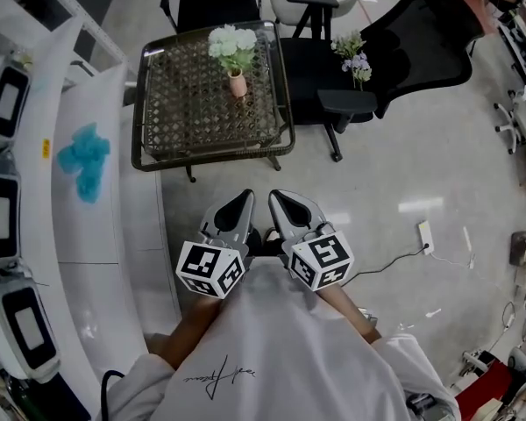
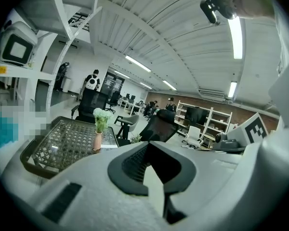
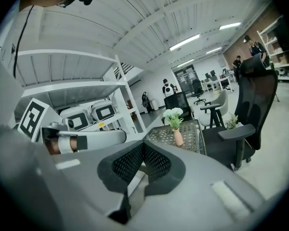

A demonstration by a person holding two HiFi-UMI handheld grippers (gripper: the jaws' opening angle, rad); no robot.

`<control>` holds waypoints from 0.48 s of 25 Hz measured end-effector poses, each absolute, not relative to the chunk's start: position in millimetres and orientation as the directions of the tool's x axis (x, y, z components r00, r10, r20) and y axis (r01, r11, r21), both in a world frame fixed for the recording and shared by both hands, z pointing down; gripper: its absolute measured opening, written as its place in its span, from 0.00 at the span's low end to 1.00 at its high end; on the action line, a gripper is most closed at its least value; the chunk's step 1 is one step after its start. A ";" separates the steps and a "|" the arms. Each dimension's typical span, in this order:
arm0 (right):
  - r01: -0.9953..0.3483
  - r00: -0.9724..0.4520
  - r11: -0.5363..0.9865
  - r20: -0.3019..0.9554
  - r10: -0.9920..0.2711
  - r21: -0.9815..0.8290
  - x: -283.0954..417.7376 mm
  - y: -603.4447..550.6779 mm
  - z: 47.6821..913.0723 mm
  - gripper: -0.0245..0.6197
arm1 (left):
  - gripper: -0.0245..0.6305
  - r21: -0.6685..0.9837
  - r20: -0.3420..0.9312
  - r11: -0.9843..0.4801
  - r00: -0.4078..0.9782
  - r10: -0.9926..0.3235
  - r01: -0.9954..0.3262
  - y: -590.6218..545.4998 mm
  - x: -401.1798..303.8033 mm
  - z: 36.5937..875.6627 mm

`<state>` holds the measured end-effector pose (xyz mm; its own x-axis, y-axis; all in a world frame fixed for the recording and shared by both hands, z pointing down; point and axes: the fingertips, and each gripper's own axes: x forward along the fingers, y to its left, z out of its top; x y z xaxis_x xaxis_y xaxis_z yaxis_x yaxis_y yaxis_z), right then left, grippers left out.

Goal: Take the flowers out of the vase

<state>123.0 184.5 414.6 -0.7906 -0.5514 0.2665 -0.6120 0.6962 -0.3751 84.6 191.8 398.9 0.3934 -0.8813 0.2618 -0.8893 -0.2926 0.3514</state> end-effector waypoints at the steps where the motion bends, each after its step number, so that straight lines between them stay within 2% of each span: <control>1: -0.614 -0.789 0.693 0.268 -0.553 -0.378 123.9 182.0 415.5 0.05 | 0.04 0.352 0.263 -0.290 0.392 -0.882 -0.890 189.2 84.5 399.5; 12: -0.656 -0.755 0.668 0.308 -0.579 -0.352 131.9 136.0 424.6 0.05 | 0.04 0.386 0.273 -0.282 0.401 -0.875 -0.878 140.5 80.4 414.0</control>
